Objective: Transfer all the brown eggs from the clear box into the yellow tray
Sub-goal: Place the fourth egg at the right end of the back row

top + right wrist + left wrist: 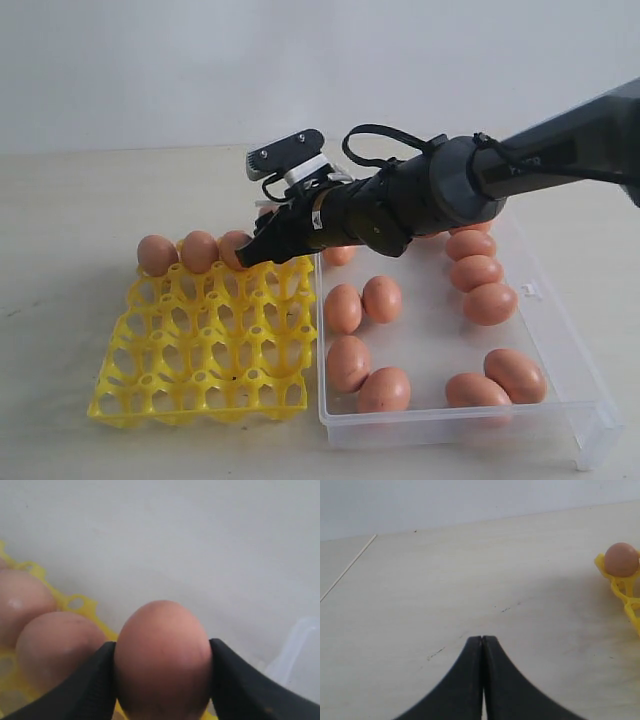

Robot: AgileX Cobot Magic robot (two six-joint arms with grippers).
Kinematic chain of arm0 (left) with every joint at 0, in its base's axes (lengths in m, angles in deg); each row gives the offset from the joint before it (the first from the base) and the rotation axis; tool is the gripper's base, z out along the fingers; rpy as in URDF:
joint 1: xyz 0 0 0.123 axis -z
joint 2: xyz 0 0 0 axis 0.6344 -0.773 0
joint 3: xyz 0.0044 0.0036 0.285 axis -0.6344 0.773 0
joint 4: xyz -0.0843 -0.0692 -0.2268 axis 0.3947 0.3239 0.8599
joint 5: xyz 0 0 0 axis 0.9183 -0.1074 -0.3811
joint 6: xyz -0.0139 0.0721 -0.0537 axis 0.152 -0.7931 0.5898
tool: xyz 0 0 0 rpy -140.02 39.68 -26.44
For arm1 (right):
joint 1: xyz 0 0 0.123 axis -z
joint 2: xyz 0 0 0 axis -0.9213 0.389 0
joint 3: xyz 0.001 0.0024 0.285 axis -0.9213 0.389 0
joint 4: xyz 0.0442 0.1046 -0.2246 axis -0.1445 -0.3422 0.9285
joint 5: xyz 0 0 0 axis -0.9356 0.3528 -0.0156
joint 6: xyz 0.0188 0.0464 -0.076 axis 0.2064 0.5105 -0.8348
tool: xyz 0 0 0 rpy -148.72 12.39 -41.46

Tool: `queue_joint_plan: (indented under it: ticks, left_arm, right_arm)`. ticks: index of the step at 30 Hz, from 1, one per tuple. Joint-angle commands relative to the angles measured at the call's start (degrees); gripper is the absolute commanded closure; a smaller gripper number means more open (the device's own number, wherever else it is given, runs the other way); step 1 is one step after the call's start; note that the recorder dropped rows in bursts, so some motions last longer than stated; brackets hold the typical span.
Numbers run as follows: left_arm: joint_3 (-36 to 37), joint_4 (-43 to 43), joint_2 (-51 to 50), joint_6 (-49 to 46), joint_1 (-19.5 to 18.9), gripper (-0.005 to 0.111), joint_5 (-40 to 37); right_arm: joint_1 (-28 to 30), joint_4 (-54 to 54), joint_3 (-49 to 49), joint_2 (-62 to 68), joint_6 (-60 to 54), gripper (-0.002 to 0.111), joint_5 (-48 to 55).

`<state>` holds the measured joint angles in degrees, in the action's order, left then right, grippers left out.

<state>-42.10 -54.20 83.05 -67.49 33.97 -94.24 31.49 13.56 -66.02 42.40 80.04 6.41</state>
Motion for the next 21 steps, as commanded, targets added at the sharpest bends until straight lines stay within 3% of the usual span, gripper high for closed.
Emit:
queue_joint_plan:
  ticks: [1,13,21]
  left_arm:
    - [-0.2,0.1,0.3,0.3,0.3,0.107,0.5]
    - [-0.2,0.1,0.3,0.3,0.3,0.107,0.5]
    - [-0.2,0.1,0.3,0.3,0.3,0.107,0.5]
  right_arm:
    - [-0.1,0.3,0.3,-0.9,1.2,0.047,4.9]
    - [-0.2,-2.1,0.3,-10.7,0.2,0.048,12.4]
    - [1.2,-8.7,0.3,-22.7,-1.4,0.051,42.0]
